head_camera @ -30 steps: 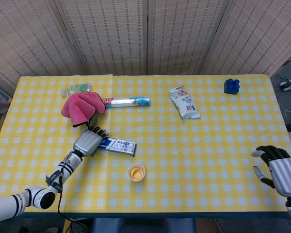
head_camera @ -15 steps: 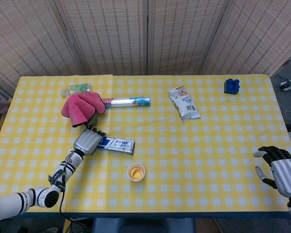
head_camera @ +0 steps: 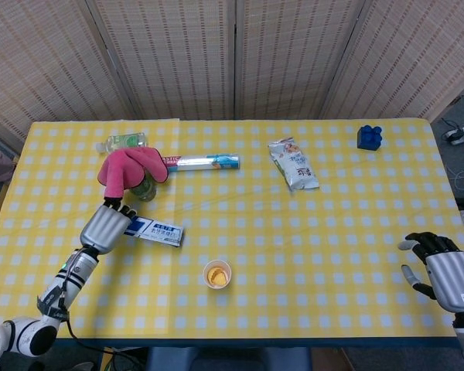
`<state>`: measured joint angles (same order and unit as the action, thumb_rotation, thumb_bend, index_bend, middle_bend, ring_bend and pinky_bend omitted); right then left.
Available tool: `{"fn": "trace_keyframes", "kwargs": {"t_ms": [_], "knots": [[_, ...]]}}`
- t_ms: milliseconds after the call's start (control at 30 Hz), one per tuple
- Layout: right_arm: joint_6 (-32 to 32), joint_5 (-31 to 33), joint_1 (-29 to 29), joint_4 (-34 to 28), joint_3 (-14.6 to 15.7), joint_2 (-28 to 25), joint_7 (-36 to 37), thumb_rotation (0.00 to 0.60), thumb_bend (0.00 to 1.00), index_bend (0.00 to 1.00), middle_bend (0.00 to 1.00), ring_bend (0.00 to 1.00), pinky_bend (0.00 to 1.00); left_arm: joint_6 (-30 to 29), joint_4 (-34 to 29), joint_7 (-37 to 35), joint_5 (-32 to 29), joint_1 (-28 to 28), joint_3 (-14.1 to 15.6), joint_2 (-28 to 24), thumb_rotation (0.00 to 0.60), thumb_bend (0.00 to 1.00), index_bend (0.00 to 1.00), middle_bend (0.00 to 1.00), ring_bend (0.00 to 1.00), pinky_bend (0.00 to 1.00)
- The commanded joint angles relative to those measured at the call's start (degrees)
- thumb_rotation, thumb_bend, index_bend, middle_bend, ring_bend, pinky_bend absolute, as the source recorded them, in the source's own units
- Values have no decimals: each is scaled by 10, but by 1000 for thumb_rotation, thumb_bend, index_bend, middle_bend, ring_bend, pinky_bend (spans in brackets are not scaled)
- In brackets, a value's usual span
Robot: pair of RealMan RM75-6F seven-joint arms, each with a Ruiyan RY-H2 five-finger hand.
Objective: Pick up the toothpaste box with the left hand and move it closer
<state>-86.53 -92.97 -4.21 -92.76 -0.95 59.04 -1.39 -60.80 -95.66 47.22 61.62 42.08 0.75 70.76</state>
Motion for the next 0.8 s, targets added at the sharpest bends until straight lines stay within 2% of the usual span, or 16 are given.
{"fn": "trace_keyframes", "kwargs": {"t_ms": [33,200,467,800], "knots": [[2,-1,-1,1,0,1,0,600,322,379,308,233,297,-58,-63,56,31,-28,26,-48,600,403,342,408,282,175],[5,-2,-4,3,1,5,3,600,322,379,308,233,297,-108,-133,107,61,-49,38,-89,600,403,336,408,281,175],[2,-2,-3,9,1,6,10,600,322,379,309,233,297,-160,-193,156,105,-67,32,-114,600,402,335,412,281,175],[-2,-1,0,17,2,5,19,600,322,379,308,233,297,-202,-247,119,137,-93,0,-162,600,403,334,412,281,168]]}}
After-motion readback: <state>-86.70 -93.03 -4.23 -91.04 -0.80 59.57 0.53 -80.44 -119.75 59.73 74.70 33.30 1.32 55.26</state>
